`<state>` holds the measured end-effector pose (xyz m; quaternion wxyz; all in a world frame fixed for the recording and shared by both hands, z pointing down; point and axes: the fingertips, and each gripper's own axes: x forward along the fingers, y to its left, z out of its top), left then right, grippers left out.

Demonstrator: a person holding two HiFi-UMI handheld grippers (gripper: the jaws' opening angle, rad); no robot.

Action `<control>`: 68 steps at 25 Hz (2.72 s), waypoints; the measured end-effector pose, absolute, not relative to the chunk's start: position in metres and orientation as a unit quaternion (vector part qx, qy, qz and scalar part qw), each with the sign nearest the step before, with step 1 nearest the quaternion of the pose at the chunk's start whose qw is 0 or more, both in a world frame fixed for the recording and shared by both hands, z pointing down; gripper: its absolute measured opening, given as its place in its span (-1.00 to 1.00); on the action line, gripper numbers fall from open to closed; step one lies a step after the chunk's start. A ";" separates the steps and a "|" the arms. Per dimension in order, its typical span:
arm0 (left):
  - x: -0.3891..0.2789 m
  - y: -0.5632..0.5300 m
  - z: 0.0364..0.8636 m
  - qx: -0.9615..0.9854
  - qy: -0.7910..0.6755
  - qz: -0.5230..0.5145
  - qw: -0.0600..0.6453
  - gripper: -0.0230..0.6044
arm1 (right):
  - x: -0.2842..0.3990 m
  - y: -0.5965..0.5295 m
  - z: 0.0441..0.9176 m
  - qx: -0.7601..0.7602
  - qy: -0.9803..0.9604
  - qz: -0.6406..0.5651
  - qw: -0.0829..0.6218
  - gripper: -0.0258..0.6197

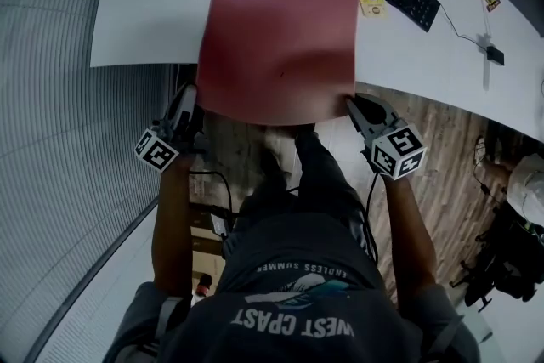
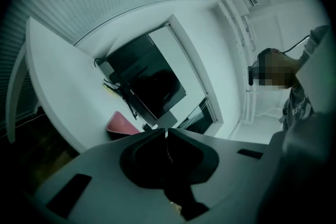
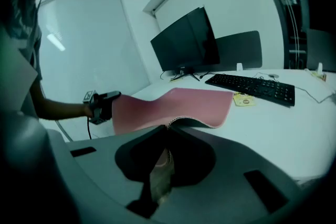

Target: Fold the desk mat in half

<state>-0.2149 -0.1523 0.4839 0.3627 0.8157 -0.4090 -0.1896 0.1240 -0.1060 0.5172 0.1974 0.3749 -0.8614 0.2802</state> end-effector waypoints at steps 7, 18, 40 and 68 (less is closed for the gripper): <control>-0.210 -0.209 0.445 0.822 -0.411 -0.217 0.328 -0.83 | 0.139 -0.163 0.493 0.387 -0.847 0.353 0.094 -0.78; -0.215 -0.303 0.433 0.784 -0.449 -0.283 0.324 -0.83 | 0.156 -0.253 0.505 0.392 -0.792 0.468 -0.004 -0.77; -0.187 -0.395 0.523 0.783 -0.523 -0.131 0.311 -0.75 | 0.160 -0.343 0.586 0.424 -0.689 0.585 -0.056 -0.57; -0.136 -0.416 0.542 0.836 -0.491 0.012 0.246 -0.74 | 0.129 -0.317 0.528 0.393 -0.769 0.503 -0.044 -0.17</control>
